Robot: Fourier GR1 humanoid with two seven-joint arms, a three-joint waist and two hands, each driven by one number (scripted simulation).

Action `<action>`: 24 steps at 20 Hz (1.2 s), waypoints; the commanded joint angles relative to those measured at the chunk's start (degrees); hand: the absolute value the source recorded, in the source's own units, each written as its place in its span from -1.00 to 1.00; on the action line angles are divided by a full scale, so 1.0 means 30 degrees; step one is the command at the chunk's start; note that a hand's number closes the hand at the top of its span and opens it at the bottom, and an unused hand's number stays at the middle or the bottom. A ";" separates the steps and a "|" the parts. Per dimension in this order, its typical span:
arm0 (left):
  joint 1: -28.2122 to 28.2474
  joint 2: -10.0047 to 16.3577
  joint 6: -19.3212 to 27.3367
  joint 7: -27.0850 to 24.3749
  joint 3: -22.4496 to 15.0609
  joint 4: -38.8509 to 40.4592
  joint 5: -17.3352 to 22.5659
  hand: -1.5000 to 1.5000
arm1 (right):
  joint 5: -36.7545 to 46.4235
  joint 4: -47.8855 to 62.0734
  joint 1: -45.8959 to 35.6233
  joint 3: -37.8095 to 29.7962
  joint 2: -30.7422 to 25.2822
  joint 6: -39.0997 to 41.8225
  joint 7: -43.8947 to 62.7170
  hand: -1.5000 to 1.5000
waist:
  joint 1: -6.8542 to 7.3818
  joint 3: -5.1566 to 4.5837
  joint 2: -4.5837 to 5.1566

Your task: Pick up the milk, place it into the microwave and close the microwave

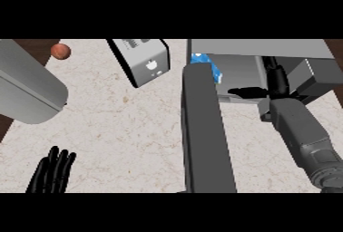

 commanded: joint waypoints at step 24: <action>-0.1208 0.1685 -0.2487 -0.0018 -0.1759 0.2402 0.0605 1.00 | -0.1595 -0.2357 0.9686 0.0672 0.2005 0.7259 -0.3724 -1.00 | -0.0968 0.0138 -0.0148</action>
